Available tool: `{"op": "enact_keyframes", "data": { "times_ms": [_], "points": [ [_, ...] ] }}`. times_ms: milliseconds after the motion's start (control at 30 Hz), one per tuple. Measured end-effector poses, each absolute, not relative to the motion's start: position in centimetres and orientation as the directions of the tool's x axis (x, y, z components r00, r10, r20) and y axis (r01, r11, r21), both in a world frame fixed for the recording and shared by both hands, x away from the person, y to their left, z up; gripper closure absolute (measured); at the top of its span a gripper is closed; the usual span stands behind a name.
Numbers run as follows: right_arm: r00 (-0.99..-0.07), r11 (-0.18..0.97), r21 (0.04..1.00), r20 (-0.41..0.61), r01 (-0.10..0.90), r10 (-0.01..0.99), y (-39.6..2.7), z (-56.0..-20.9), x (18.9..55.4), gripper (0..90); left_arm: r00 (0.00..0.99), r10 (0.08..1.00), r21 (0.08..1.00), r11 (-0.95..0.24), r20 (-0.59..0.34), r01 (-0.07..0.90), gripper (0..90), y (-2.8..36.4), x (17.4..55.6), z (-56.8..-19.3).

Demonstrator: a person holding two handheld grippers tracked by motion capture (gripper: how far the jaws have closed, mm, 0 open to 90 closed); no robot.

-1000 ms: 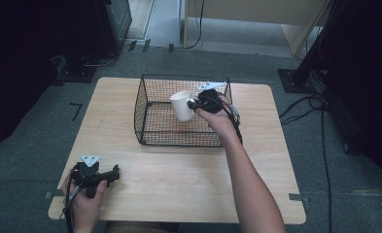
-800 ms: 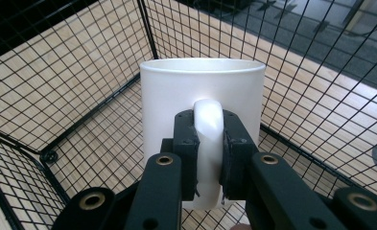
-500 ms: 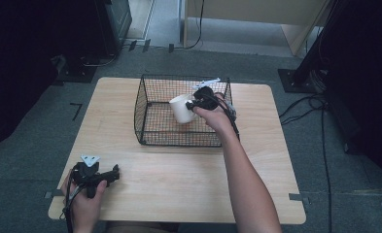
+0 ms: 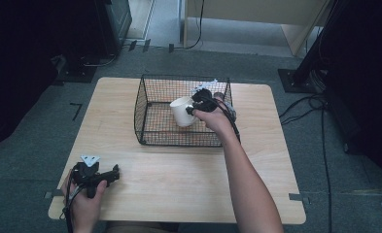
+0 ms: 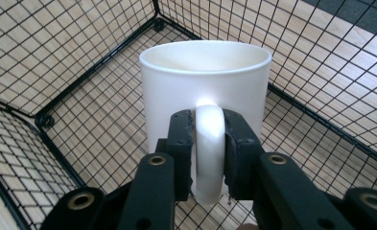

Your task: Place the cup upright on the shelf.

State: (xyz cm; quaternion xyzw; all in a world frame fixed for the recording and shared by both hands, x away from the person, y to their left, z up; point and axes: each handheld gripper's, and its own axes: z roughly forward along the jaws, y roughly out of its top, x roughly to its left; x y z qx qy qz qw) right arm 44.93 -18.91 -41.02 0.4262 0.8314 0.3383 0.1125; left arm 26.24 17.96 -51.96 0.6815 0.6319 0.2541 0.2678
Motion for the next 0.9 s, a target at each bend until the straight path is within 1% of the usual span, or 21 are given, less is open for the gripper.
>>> {"op": "enact_keyframes", "data": {
  "times_ms": [133,400,600,800,900],
  "points": [
    [-0.608,0.406,0.656,0.102,0.636,0.787,-19.1,-41.0,44.7,70.1,0.073,0.997,0.686,-0.059,0.009,0.726,0.0,18.0,26.2,-52.0],
    [-0.580,0.378,0.646,0.125,0.664,0.805,-19.7,-41.6,44.4,69.1,0.072,0.997,0.686,-0.057,0.008,0.726,0.0,18.0,26.2,-52.0],
    [-0.577,0.376,0.641,0.129,0.669,0.806,-20.1,-41.6,44.1,65.2,0.072,0.997,0.686,-0.058,0.008,0.726,0.0,18.0,26.2,-52.0],
    [-0.570,0.374,0.634,0.131,0.677,0.811,-20.6,-41.6,43.9,65.0,0.072,0.997,0.685,-0.058,0.008,0.726,0.0,18.0,26.2,-52.0],
    [-0.567,0.367,0.638,0.134,0.677,0.812,-20.6,-41.6,43.8,62.2,0.072,0.997,0.686,-0.057,0.008,0.726,0.0,18.0,26.2,-52.0]
  ]
}}
